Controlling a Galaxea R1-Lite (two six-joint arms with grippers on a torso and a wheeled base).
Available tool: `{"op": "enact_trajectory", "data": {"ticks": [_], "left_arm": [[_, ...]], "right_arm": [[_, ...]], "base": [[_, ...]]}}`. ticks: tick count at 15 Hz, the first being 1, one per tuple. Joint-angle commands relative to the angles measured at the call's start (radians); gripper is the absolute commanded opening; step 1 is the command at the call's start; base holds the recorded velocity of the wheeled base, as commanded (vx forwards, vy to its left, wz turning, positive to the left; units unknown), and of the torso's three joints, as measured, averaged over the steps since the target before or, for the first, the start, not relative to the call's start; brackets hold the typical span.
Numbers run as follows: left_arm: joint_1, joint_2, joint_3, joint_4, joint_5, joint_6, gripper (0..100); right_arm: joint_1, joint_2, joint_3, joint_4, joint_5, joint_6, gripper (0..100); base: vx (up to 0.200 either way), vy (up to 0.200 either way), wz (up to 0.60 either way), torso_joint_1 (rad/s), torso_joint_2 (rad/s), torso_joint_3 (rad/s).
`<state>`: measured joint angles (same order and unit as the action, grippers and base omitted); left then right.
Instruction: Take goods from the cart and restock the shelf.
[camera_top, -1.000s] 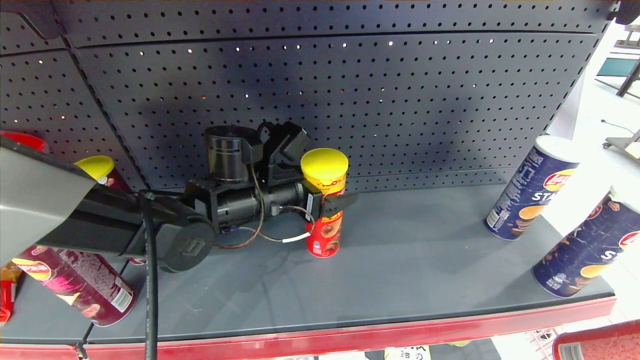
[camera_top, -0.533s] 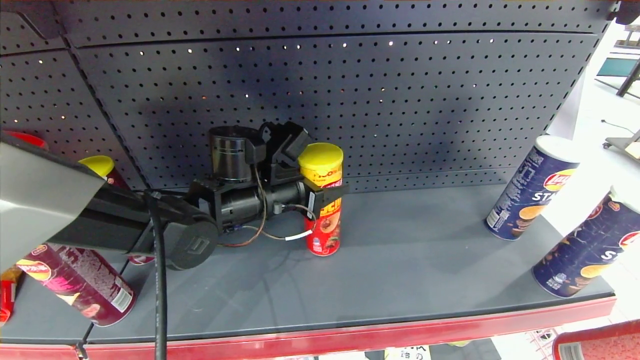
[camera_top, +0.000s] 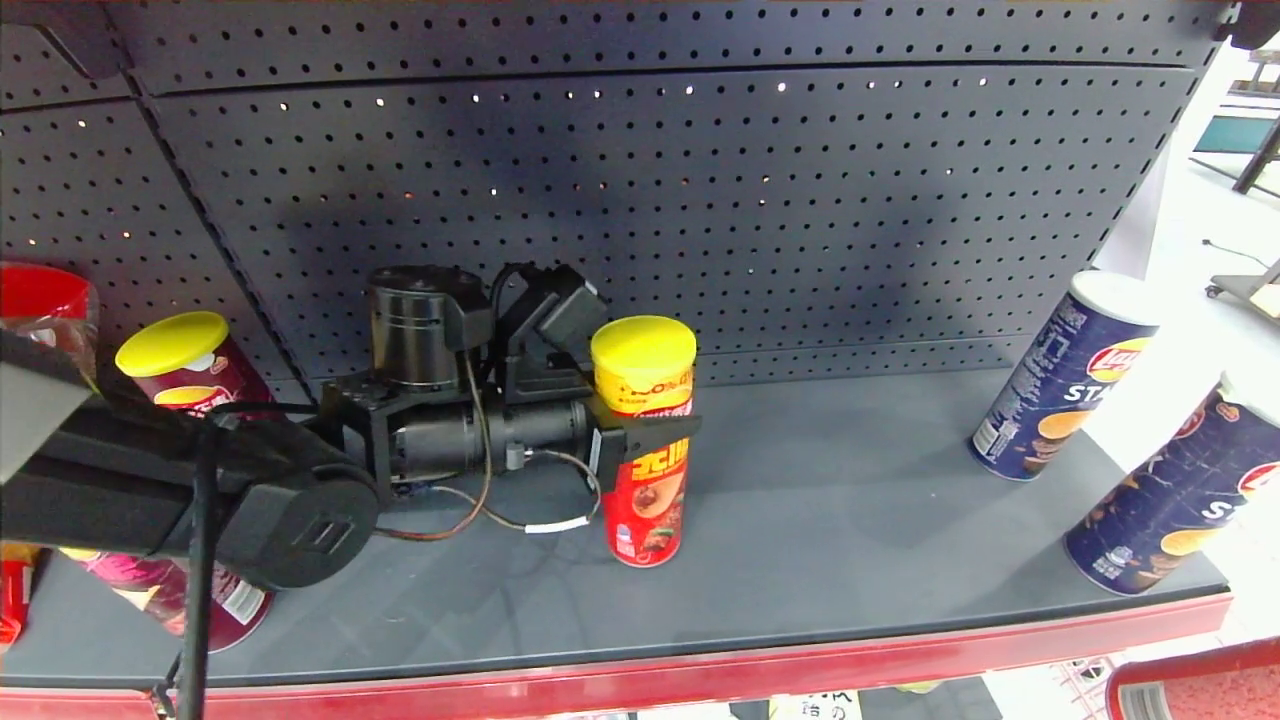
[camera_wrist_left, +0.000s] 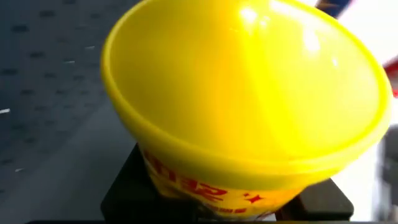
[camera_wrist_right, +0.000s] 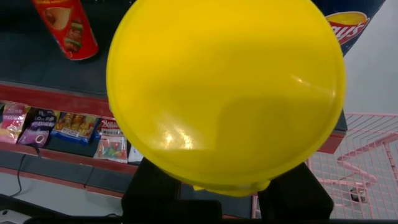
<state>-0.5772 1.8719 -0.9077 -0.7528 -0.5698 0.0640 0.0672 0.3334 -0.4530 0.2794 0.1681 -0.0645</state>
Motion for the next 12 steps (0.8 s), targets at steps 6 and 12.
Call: {"op": "enact_trajectory", "data": {"ticks": [6, 12], "left_arm": [[-0.007, 0.026, 0.13, -0.211, -0.078, 0.005, 0], [-0.019, 0.016, 0.177, -0.214, -0.157, 0.014, 0]], "right_arm": [[0.0, 0.033, -0.047, 0.0, 0.004, 0.0, 0], [0.0, 0.056, -0.062, 0.001, 0.004, 0.0, 0]], "base": [[0.0, 0.0, 0.0, 0.0, 0.0, 0.0], [0.0, 0.0, 0.0, 0.0, 0.0, 0.0]]}}
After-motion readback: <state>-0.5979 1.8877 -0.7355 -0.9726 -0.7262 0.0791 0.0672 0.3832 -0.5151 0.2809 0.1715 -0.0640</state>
